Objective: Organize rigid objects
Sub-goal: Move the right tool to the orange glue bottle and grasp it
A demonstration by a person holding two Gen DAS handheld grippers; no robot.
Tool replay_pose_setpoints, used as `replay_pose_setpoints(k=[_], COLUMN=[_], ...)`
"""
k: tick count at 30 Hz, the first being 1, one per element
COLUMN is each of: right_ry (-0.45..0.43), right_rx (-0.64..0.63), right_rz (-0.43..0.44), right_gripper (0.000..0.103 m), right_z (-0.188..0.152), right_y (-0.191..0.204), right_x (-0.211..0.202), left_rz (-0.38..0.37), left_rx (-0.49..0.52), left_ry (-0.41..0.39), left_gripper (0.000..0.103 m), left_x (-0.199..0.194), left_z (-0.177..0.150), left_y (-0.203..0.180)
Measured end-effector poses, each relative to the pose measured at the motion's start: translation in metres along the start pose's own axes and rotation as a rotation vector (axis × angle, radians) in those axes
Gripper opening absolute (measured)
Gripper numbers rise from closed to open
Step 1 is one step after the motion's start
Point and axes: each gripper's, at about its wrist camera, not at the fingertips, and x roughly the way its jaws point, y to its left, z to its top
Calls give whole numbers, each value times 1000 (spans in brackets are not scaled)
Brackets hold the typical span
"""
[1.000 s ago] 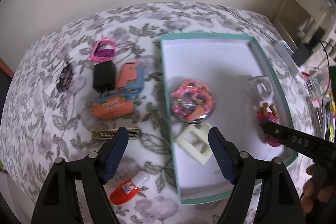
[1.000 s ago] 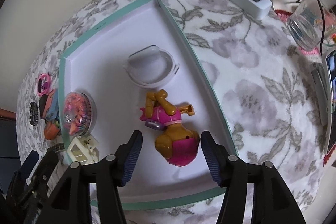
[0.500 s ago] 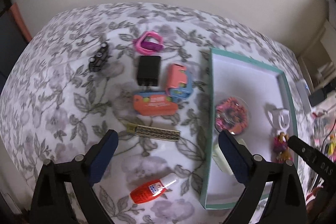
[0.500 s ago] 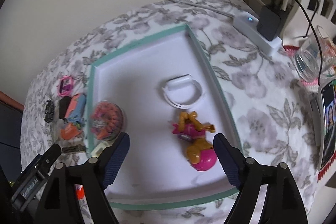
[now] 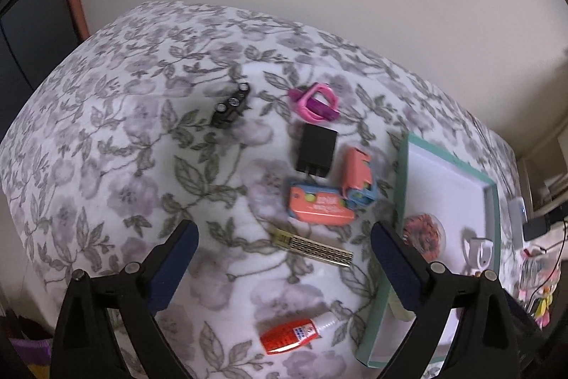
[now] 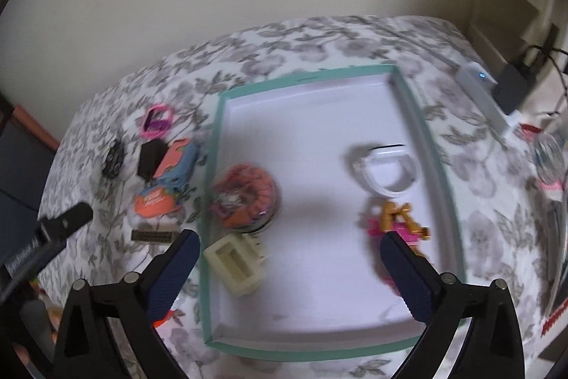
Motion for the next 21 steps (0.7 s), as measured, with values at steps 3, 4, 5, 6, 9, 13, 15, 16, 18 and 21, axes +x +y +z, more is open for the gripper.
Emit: replay_pose_setpoints(k=[3, 4, 5, 6, 9, 13, 15, 16, 18, 21], right_ry=[-3, -5, -2, 0, 10, 31, 52, 64, 89, 124], right_rx=[-40, -53, -75, -88, -138, -195, -233, -259, -308, -380], right_rz=[19, 22, 27, 29, 47, 86, 110, 113, 105, 104], right_gripper=[103, 103, 103, 103, 103, 103, 103, 103, 103, 103], right_z=[-3, -4, -4, -5, -8, -13, -18, -21, -27, -37], right_y=[15, 19, 26, 30, 47, 68, 79, 85, 95, 106], right_x=[4, 6, 8, 9, 12, 17, 22, 25, 30, 37], left_rz=[-14, -12, -8, 1, 17, 39, 82, 101, 119, 124], left_rx=[-45, -57, -66, -77, -98, -129, -120, -112, -107, -130], left_ry=[12, 12, 10, 6, 4, 39, 72, 92, 137, 196], left_gripper=[103, 103, 103, 103, 103, 103, 103, 103, 103, 103], left_x=[1, 1, 0, 0, 1, 8, 15, 19, 28, 41], left_z=[5, 7, 8, 10, 14, 15, 13, 12, 8, 2], left_y=[13, 17, 20, 25, 38, 53, 58, 60, 64, 70])
